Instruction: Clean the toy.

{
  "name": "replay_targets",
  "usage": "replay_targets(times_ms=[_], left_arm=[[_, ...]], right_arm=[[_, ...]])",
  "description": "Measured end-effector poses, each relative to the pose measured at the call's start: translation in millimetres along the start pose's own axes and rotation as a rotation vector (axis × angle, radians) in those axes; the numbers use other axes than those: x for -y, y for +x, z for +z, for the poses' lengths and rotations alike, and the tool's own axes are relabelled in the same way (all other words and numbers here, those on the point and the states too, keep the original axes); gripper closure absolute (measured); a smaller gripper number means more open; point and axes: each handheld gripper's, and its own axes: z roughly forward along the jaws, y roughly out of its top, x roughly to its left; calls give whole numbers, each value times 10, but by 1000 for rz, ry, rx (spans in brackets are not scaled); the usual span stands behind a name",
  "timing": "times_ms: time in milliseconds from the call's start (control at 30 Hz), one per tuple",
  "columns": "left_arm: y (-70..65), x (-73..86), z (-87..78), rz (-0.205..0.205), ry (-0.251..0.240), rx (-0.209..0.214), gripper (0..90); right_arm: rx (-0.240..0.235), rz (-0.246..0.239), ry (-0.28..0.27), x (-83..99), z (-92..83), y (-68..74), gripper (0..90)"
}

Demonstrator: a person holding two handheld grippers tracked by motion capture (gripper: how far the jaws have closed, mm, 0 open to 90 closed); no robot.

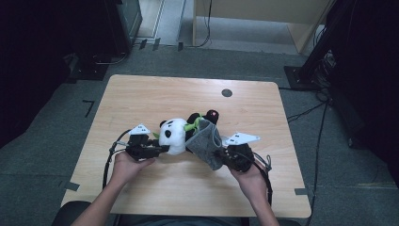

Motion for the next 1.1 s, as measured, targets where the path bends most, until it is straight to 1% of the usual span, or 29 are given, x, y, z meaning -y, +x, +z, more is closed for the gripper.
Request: replay_targets(times_ms=[167, 233, 367, 433, 633, 733, 833, 933, 1000, 1100], left_arm=[[1, 1, 0, 1, 1, 1, 538], [0, 2, 1, 1, 1, 0, 538], [1, 3, 0, 2, 1, 1, 537], [0, 5, 0, 4, 2, 1, 537], [-5, 10, 0, 10, 6, -1, 537], [-7, 11, 0, 12, 6, -1, 536], [-4, 12, -2, 10, 6, 1, 536], [-4, 14, -2, 11, 7, 1, 536], [-4, 14, -2, 11, 7, 1, 536], [-4, 14, -2, 10, 6, 2, 536]], right_arm=[[38, 44, -7, 85, -92, -161, 814], [44, 62, -7, 114, -108, -224, 814], [63, 90, -15, 132, -137, -316, 814], [83, 106, -19, 136, -171, -362, 815], [134, 189, -33, 201, -280, -586, 817], [145, 223, -30, 237, -304, -682, 818], [153, 232, -29, 259, -317, -741, 818], [163, 257, -28, 288, -346, -815, 819], [184, 274, -27, 312, -382, -867, 818], [191, 300, -32, 347, -429, -932, 819]])
